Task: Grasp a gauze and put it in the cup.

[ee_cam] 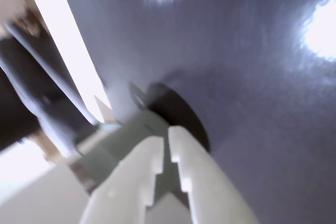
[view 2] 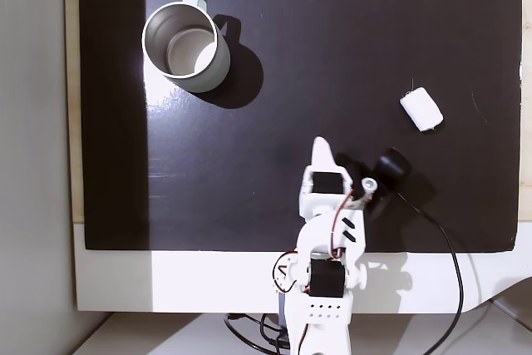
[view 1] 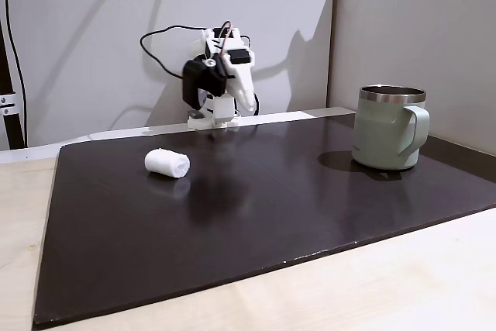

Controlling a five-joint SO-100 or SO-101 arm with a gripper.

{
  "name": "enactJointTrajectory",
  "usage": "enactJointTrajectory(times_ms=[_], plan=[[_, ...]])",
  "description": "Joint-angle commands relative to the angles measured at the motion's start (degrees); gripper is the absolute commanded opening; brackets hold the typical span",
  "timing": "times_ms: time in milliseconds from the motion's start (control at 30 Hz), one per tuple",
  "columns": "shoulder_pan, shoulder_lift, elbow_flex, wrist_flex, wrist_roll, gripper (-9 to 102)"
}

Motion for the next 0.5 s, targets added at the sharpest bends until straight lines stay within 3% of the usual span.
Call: enactJointTrajectory(times_ms=[0,200,467], plan=[[3.60,0.53,-7.73,3.25,3.16,0],[8.79,-4.39,-19.34,8.88,9.76,1],[16.52,-25.66,-34.80,10.28,19.78,22]])
